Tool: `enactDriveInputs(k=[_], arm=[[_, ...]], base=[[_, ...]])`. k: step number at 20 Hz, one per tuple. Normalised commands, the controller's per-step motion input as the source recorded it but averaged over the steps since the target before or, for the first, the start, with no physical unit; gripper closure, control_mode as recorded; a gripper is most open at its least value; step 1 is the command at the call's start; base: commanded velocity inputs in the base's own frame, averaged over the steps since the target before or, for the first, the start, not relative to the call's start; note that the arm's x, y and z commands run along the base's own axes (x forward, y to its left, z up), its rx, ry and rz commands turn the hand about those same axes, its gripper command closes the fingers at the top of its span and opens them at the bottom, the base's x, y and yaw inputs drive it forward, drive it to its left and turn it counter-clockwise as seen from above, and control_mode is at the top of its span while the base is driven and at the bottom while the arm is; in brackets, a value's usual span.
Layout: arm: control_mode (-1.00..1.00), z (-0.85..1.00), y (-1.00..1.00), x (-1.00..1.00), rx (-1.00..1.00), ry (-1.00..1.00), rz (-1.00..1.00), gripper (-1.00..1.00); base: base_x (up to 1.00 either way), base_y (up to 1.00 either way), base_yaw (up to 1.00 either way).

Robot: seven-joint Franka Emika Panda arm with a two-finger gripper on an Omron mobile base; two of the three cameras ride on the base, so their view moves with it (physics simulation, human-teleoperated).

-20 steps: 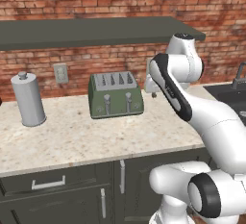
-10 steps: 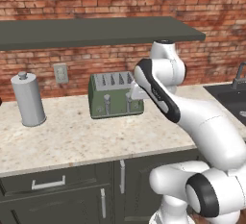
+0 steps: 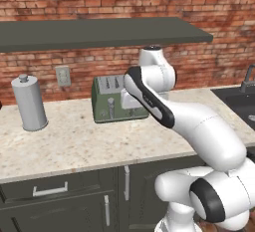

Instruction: Take the tongs from the drawer on the left and place them on the dining counter next to the tray containing the hot dog.

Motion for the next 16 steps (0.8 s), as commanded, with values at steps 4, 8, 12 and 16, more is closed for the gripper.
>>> enactDriveInputs(k=[4,8,12,16], arm=[[-1.0,-0.24,0.38,-0.04,0.0,0.02,0.02,-1.0],[-1.0,-0.18,0.39,-0.14,0.0,0.01,0.02,-1.0],[-1.0,-0.14,0.35,-0.19,0.0,0.0,0.04,-1.0],[-1.0,-0.14,0.34,-0.23,-0.04,0.0,0.07,-1.0]], base=[[0.0,0.0,0.0],[0.0,0.0,0.0],[0.0,0.0,0.0],[0.0,0.0,0.0]])
